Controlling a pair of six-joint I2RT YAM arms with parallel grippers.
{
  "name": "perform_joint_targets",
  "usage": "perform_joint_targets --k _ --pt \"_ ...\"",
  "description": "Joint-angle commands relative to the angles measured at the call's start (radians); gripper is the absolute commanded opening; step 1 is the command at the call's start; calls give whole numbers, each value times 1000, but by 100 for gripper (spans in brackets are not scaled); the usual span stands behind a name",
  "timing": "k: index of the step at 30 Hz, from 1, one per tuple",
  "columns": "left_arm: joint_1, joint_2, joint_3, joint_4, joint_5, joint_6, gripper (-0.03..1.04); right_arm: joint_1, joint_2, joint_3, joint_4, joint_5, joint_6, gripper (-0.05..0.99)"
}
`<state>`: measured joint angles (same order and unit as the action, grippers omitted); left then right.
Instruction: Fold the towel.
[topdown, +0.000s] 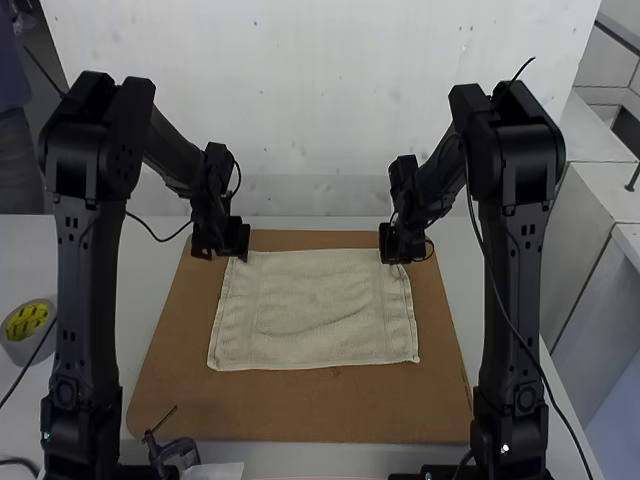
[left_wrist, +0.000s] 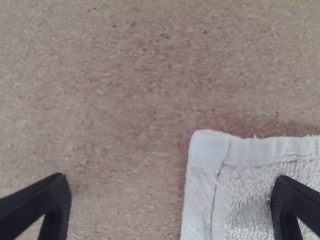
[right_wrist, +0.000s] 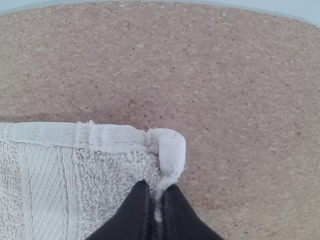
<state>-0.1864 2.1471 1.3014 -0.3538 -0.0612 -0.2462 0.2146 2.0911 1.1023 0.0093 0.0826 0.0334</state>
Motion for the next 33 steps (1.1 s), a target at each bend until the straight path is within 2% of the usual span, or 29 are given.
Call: perform_joint_targets --k 1,4,5,7,11,12,14,16,21,25,27,33 --pt "-12 99 79 -94 -8 -18 75 -44 12 -79 -54 45 -24 2" --pt "-22 122 87 -123 -6 -5 51 -49 -6 -90 -51 43 -27 2" --pt "-24 125 87 -131 8 -10 45 -49 -13 -91 -49 43 -29 2" --pt "-33 131 96 -169 32 -16 41 -49 -29 -98 -51 37 -30 2" --pt "-65 123 85 -175 50 16 7 -49 -39 -105 -51 36 -30 2" --pt "-70 122 81 -175 57 28 1 -49 -40 -105 -51 34 -30 2" --pt "-79 97 62 -175 89 30 1 -49 -40 -108 -48 29 -30 2" --pt "-79 92 52 -174 93 28 1 -46 -40 -108 -42 28 -27 2" --pt "-65 46 45 -171 78 12 1 -38 -72 -113 12 28 3 2" --pt "-68 -20 45 -175 72 10 1 -35 -124 -124 77 29 48 2" --pt "-71 -58 45 -177 50 -2 1 -32 -151 -134 120 29 54 2" --pt "-76 -174 44 -183 46 -25 1 -29 -220 -144 176 31 102 2"
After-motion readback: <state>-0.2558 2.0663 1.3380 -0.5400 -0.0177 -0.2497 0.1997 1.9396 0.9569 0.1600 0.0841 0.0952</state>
